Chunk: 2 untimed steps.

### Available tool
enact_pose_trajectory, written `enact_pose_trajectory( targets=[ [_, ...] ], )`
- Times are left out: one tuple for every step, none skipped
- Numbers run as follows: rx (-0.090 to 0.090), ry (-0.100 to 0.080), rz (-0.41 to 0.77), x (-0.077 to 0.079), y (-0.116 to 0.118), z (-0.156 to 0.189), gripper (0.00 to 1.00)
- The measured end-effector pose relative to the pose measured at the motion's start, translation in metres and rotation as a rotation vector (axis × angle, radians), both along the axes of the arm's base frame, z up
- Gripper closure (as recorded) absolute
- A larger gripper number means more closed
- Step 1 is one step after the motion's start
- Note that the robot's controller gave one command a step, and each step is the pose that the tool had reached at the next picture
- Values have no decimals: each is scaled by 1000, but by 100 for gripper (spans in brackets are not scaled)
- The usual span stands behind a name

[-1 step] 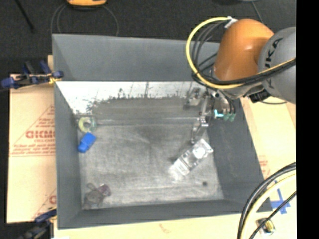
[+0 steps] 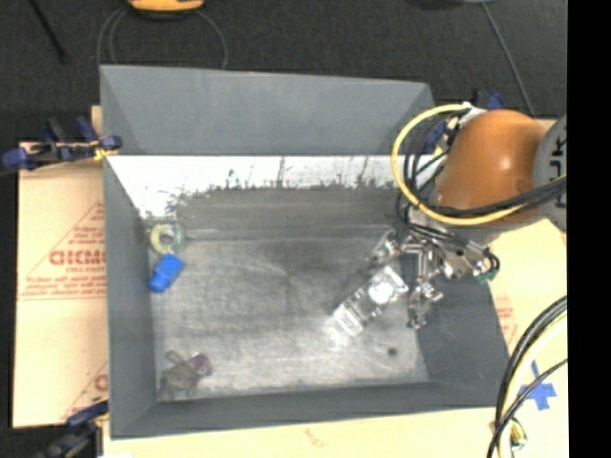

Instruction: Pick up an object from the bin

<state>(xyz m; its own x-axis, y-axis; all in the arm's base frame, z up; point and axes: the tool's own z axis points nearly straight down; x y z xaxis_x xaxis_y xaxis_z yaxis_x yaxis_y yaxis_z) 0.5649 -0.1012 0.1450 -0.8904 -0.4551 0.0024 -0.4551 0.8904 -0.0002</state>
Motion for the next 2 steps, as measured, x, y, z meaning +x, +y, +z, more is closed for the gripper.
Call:
enact_pose_trajectory(
  targets=[
    [1,-3,135,24,5,-49,0],
    [-1,-16,191,16,3,-71,0]
  ],
)
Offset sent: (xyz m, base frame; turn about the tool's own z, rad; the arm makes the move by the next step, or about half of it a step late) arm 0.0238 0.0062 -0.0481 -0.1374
